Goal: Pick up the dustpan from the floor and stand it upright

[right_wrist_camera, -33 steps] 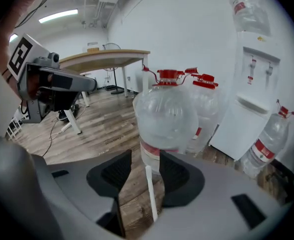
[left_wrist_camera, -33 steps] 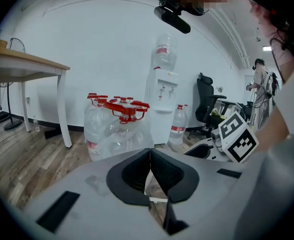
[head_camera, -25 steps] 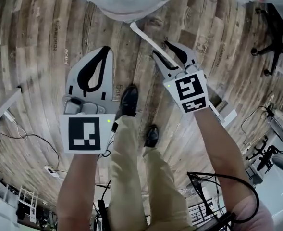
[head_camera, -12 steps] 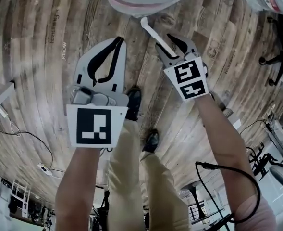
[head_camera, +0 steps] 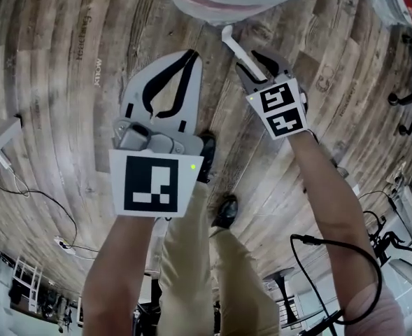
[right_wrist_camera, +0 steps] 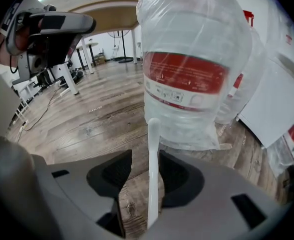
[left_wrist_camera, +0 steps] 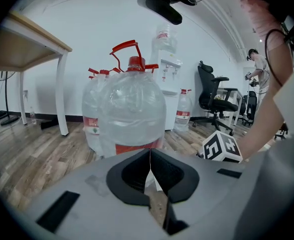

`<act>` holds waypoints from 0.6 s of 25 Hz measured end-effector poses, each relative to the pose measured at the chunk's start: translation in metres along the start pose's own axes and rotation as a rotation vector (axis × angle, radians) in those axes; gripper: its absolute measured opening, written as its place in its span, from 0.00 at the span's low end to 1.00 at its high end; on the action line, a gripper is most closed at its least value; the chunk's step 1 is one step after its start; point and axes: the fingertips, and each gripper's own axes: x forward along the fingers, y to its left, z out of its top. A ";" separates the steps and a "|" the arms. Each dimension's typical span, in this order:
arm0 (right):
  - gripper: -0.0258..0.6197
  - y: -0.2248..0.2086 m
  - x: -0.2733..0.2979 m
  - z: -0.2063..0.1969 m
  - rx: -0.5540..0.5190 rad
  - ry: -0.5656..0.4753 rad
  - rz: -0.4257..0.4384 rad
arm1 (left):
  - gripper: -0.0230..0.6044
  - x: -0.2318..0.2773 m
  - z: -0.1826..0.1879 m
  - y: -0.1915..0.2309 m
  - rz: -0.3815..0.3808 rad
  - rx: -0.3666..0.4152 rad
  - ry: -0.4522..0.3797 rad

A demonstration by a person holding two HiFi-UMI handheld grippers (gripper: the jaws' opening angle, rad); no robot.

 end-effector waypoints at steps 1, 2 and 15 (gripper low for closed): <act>0.31 0.001 0.005 -0.002 -0.002 0.005 0.000 | 0.06 0.000 -0.003 0.000 -0.006 0.003 0.001; 0.31 0.002 0.010 -0.003 -0.003 0.011 0.000 | 0.06 0.000 -0.007 0.000 -0.010 0.006 0.005; 0.31 -0.009 0.064 -0.047 0.037 0.164 0.001 | 0.06 -0.005 -0.035 0.012 0.007 -0.014 0.037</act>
